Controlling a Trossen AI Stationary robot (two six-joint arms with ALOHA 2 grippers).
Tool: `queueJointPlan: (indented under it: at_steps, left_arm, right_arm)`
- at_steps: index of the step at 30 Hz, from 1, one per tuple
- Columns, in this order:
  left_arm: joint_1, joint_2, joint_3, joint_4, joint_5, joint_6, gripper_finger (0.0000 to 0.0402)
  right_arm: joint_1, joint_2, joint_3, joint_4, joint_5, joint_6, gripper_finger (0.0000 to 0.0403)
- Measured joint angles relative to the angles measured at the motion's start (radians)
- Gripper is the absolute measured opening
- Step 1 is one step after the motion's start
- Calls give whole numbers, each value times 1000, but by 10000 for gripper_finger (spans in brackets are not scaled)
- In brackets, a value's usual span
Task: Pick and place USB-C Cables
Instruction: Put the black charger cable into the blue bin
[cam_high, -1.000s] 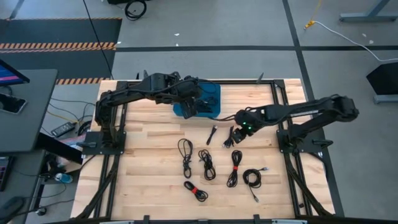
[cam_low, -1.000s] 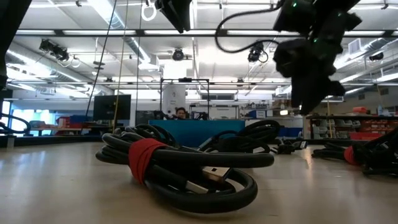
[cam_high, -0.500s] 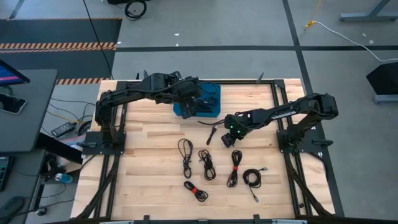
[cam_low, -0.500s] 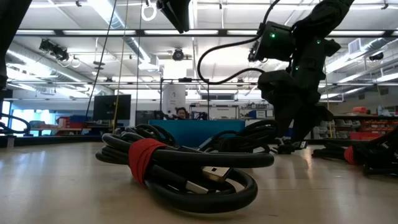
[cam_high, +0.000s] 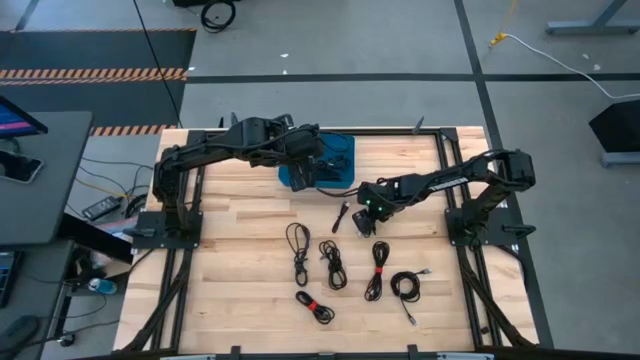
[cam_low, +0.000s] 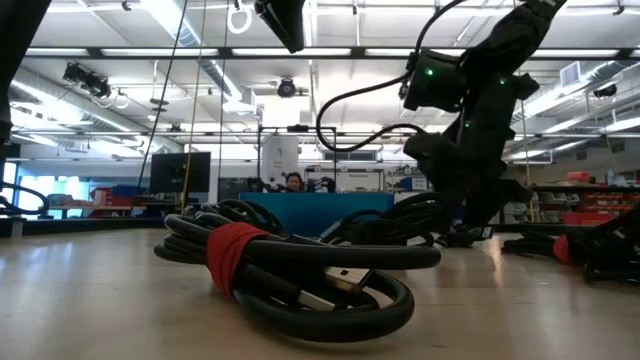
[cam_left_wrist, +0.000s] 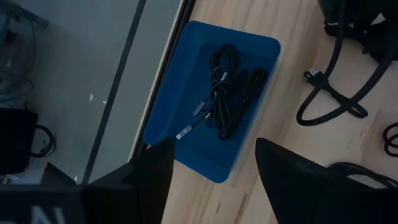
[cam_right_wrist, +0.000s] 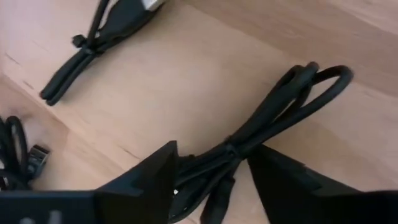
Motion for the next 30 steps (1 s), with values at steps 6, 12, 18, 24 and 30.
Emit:
queueJointPlan:
  at_steps: [6, 12, 18, 24, 30]
  left_arm:
    - [0, 0, 0, 0, 0, 0, 231]
    - [0, 0, 0, 1, 0, 0, 231]
    - [0, 0, 0, 1, 0, 0, 231]
    - [0, 0, 0, 1, 0, 0, 231]
    - [0, 1, 0, 4, 0, 0, 231]
  right_arm:
    - [-2, 2, -1, -27, -7, -8, 52]
    - [-2, -2, 14, -39, -36, -61, 29]
    - [-1, -88, 151, -84, -97, -217, 29]
    - [-27, -204, 383, -180, -80, -455, 29]
    - [-116, -231, 579, -312, -54, -697, 29]
